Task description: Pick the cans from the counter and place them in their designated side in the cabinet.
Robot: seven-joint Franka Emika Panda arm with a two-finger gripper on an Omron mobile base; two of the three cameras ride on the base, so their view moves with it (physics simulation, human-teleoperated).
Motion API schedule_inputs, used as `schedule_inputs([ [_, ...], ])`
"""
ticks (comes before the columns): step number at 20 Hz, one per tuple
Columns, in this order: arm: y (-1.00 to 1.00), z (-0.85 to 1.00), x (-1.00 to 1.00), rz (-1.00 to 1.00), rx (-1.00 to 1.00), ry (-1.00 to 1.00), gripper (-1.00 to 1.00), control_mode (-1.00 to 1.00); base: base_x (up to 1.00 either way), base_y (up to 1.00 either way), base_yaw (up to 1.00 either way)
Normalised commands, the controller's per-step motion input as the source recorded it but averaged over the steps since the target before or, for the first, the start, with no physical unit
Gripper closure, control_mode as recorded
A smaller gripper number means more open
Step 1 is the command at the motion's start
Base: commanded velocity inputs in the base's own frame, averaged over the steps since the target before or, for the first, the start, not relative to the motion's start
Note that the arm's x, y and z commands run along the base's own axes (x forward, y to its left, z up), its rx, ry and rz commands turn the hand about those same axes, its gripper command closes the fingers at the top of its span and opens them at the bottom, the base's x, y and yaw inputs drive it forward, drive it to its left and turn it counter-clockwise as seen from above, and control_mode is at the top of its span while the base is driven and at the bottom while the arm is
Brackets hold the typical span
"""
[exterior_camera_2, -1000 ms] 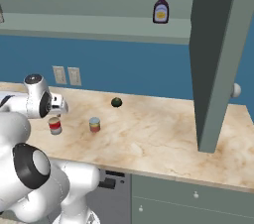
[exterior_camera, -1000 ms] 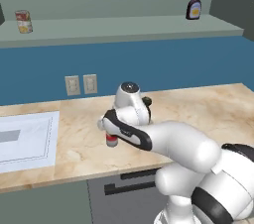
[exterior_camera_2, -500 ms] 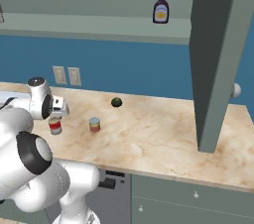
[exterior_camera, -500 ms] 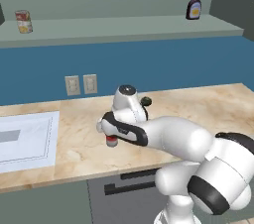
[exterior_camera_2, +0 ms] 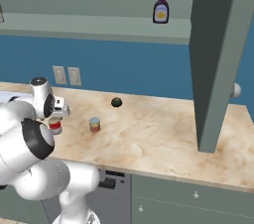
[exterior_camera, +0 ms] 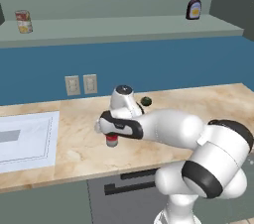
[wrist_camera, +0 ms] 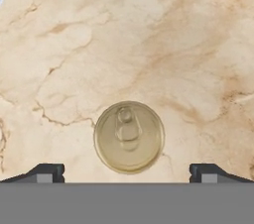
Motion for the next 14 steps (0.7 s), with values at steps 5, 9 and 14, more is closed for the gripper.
schedule_inputs([
  [5, 0.07, -0.16, 0.11, 0.00, -0.03, 0.00, -1.00, -1.00, 0.00, 0.00, 0.00],
  [9, 0.05, -0.16, 0.09, 0.00, -0.05, 0.00, -1.00, -1.00, 0.00, 0.00, 0.00],
  [14, 0.03, -0.16, 0.09, 0.00, -0.05, 0.00, -1.00, -1.00, 0.00, 0.00, 0.00],
])
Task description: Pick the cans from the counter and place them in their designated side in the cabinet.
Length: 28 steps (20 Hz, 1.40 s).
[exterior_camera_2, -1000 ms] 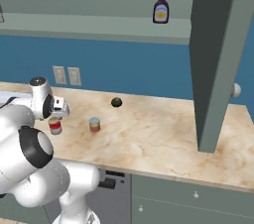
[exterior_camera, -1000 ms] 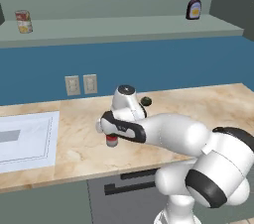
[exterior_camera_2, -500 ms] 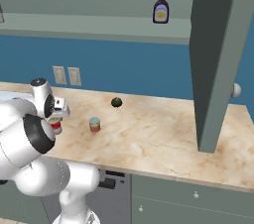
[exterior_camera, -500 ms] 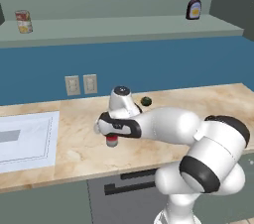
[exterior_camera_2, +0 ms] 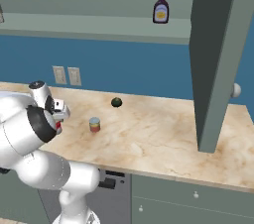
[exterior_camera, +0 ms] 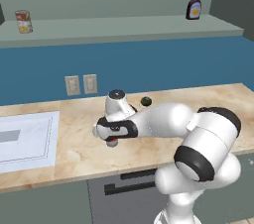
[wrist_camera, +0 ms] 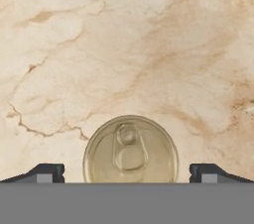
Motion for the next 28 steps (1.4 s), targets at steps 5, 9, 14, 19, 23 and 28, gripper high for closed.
schedule_inputs([
  [5, 0.03, -0.16, 0.10, 0.00, -0.05, 0.00, -1.00, -1.00, 0.00, 0.00, 0.00],
  [9, 0.04, -0.15, 0.11, 0.00, -0.04, 0.00, -1.00, -1.00, 0.00, 0.00, 0.00],
  [14, 0.08, -0.17, 0.13, 0.00, -0.04, 0.00, 1.00, -1.00, 0.00, 0.00, 0.00],
  [19, 0.01, -0.04, 0.02, 0.00, -0.02, 0.00, 1.00, -1.00, 0.00, 0.00, 0.00],
  [23, 0.00, 0.11, -0.03, 0.00, -0.01, -0.03, 1.00, -1.00, 0.00, 0.00, 0.00],
  [28, -0.06, 0.33, -0.06, 0.00, 0.00, -0.05, 1.00, -1.00, 0.00, 0.00, 0.00],
])
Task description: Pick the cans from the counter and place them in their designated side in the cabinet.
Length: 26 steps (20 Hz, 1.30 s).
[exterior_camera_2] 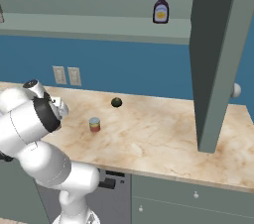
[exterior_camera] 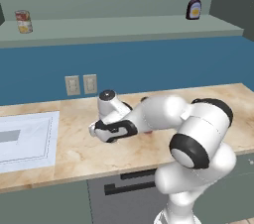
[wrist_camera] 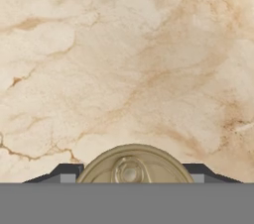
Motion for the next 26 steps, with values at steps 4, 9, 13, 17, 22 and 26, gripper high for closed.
schedule_inputs([
  [4, -0.13, 0.38, -0.10, 0.00, 0.00, -0.07, 1.00, -1.00, 0.00, 0.00, 0.00],
  [9, -0.12, 0.41, -0.13, 0.00, 0.00, -0.09, 1.00, -1.00, 0.00, 0.00, 0.00],
  [13, -0.13, 0.47, -0.13, 0.00, 0.00, -0.09, 1.00, -1.00, 0.00, 0.00, 0.00],
  [17, -0.14, 0.44, -0.14, 0.01, 0.04, -0.09, 1.00, -1.00, 0.00, 0.00, 0.00],
  [22, -0.18, 0.32, -0.24, 0.05, 0.08, -0.14, 1.00, -1.00, 0.00, 0.00, 0.00],
  [26, -0.09, 0.30, -0.17, 0.05, 0.09, -0.11, 1.00, -1.00, 0.00, 0.00, 0.00],
])
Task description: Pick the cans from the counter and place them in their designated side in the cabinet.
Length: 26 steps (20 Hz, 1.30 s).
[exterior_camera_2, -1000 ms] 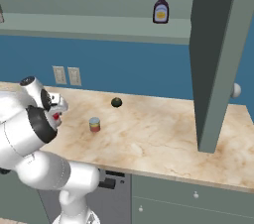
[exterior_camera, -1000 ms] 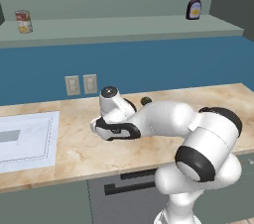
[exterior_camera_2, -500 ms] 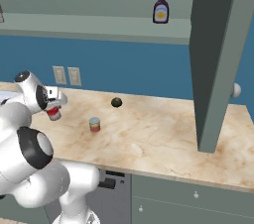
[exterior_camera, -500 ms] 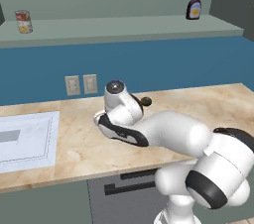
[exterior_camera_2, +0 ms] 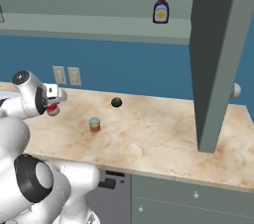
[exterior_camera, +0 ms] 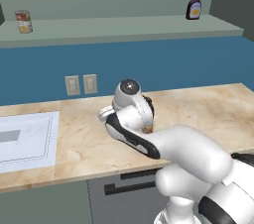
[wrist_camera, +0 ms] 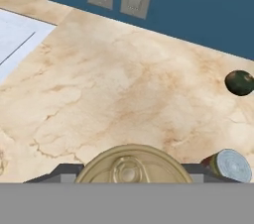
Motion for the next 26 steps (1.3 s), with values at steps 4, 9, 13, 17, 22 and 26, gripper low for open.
schedule_inputs([
  [4, -0.05, 0.34, -0.13, 0.06, 0.08, -0.09, 1.00, -1.00, 0.00, 0.00, 0.00],
  [9, -0.15, 0.31, -0.20, 0.08, 0.09, -0.12, 1.00, -1.00, 0.00, 0.00, 0.00],
  [13, -0.20, 0.24, -0.26, 0.09, 0.10, -0.13, 1.00, -1.00, 0.00, 0.00, 0.00],
  [17, -0.20, 0.23, -0.27, 0.09, 0.10, -0.15, 1.00, -1.00, 0.00, 0.00, 0.00],
  [22, -0.16, 0.23, -0.28, 0.08, 0.10, -0.16, 1.00, -1.00, 0.00, 0.00, 0.00],
  [26, -0.11, 0.33, -0.24, 0.05, 0.08, -0.09, 1.00, -1.00, 0.00, 0.00, 0.00],
])
